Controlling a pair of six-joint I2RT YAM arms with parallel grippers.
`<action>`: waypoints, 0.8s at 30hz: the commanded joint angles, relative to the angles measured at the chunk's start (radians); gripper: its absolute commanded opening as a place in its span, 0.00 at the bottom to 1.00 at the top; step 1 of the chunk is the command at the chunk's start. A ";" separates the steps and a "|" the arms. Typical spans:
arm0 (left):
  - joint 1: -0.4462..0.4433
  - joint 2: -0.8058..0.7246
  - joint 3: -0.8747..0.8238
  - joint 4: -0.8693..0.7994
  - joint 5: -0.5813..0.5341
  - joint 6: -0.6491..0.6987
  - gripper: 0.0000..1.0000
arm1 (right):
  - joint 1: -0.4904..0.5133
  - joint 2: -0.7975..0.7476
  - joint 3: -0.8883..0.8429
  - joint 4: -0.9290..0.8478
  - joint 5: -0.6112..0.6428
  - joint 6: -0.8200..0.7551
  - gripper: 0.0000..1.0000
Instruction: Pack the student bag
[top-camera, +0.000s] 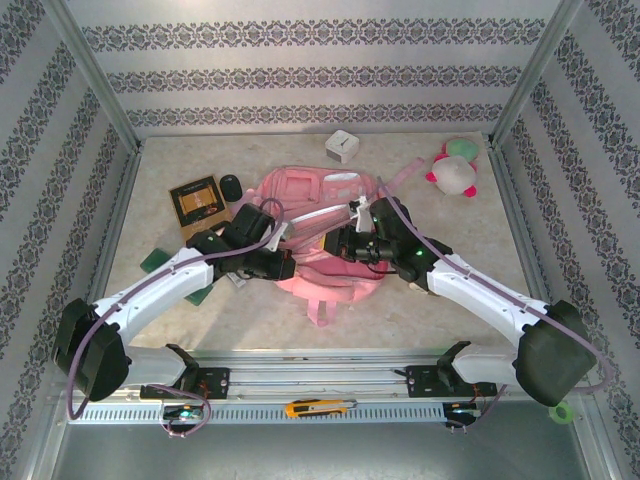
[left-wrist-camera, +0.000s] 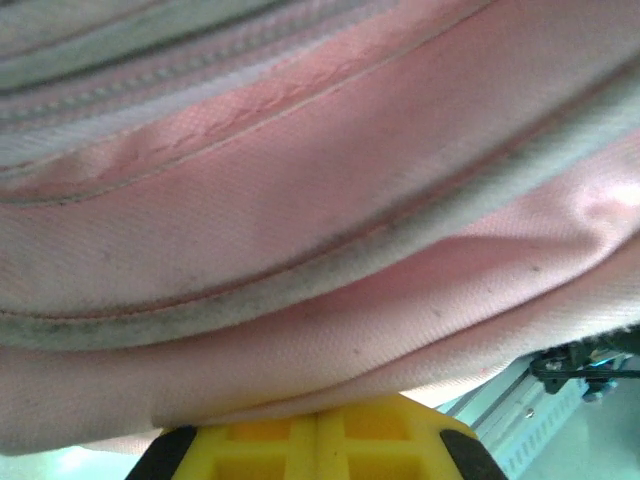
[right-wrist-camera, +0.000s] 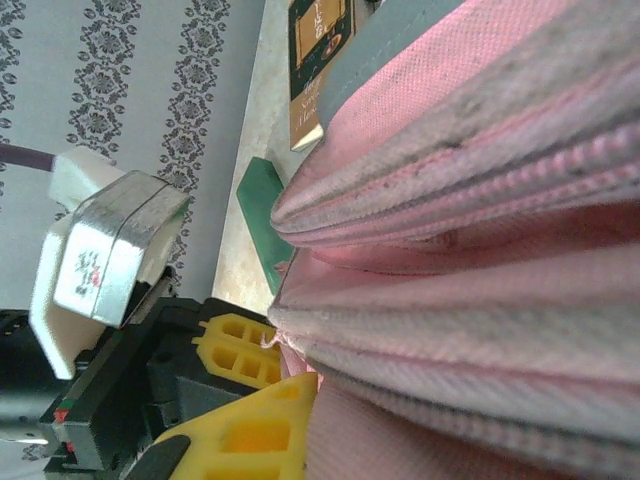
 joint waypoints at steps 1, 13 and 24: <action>0.010 -0.039 -0.104 0.171 0.033 -0.236 0.03 | 0.028 -0.006 0.030 0.070 -0.013 0.028 0.00; -0.113 -0.047 -0.199 0.345 -0.149 -0.391 0.27 | 0.085 -0.010 0.030 0.181 0.098 0.128 0.00; -0.147 -0.059 -0.189 0.387 -0.281 -0.463 0.33 | 0.111 -0.006 0.027 0.212 0.156 0.153 0.00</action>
